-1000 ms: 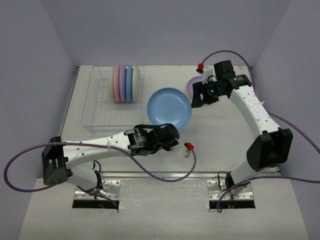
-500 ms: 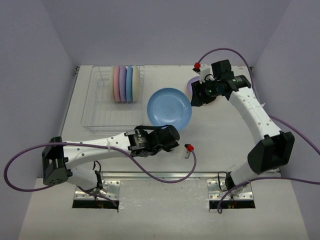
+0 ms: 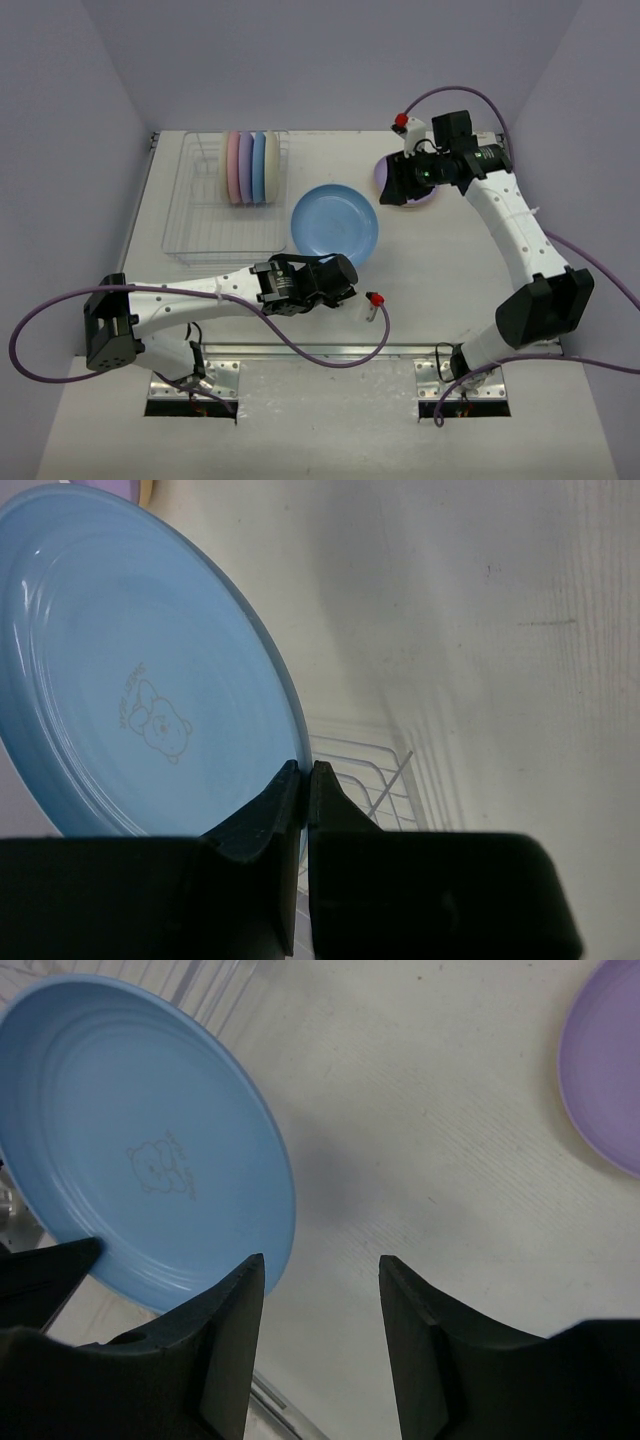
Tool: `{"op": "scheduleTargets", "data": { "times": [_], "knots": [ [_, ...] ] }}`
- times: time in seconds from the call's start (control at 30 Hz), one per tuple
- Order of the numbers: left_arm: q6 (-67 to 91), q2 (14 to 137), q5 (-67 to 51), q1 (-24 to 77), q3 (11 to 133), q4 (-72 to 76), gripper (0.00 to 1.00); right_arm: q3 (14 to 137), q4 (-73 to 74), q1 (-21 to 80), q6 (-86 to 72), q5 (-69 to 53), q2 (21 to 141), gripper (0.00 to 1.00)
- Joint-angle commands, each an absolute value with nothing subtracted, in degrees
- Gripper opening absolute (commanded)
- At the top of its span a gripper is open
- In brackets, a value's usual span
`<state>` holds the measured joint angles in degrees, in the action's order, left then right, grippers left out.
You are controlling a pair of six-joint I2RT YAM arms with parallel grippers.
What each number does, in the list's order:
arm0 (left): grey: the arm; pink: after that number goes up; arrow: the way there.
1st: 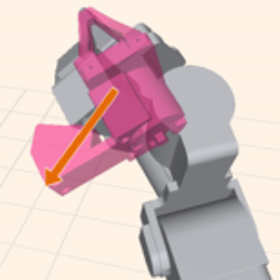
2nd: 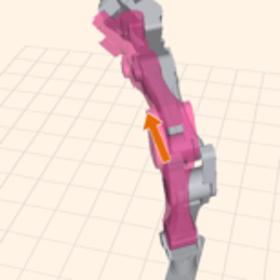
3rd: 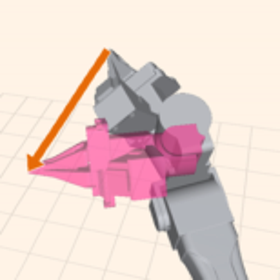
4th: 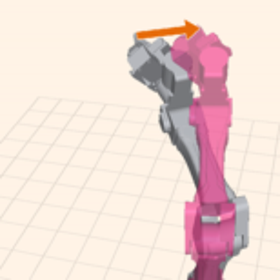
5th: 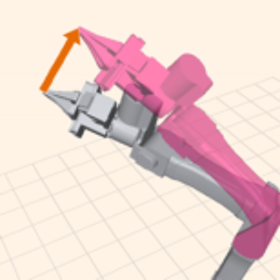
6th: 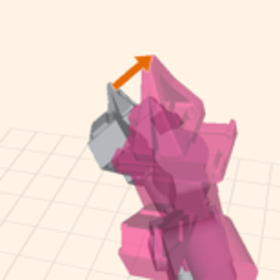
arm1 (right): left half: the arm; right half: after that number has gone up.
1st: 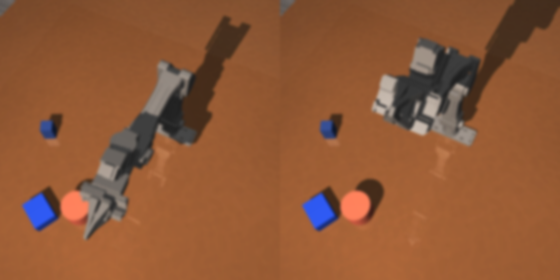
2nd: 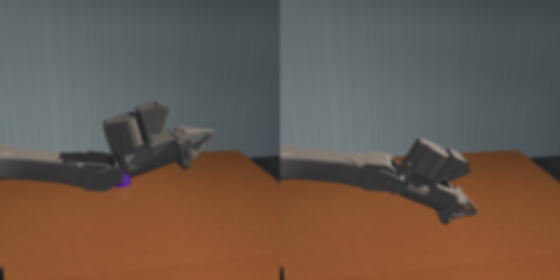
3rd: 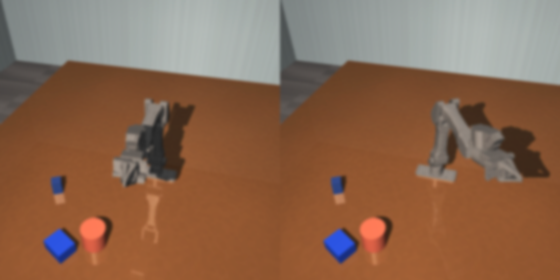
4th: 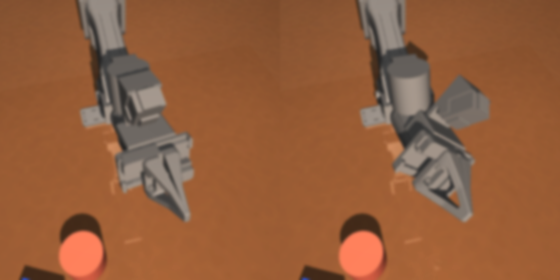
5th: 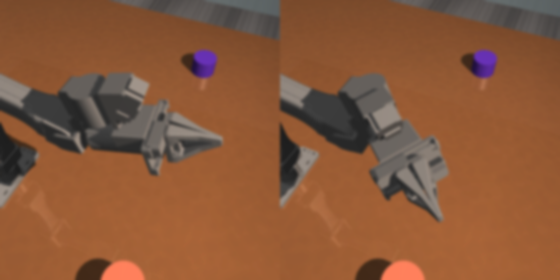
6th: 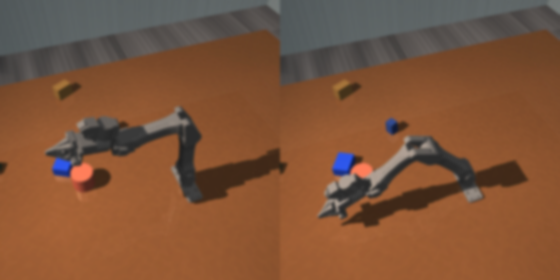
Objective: Unload the plates from the dish rack
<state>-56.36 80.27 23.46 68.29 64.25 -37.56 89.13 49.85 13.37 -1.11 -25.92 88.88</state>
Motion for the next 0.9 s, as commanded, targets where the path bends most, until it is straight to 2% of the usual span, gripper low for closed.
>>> {"op": "scheduleTargets", "data": {
  "times": [0.0, 0.77, 0.87],
  "knots": [
    [-56.1, 79.7, 23.9, 69.0, 66.0, -35.3, 0.00, 91.6, 50.7, 13.7, -1.9, -33.2, 91.1, 0.49],
    [-56.0, 80.5, 24.3, 69.0, 68.0, -33.8, 0.00, 87.2, 45.3, 17.9, -1.2, -27.9, 96.9, 0.34],
    [-56.1, 80.5, 24.4, 69.0, 68.0, -33.7, 0.00, 87.0, 45.3, 18.1, -1.1, -27.9, 97.5, 0.24]
  ]
}}
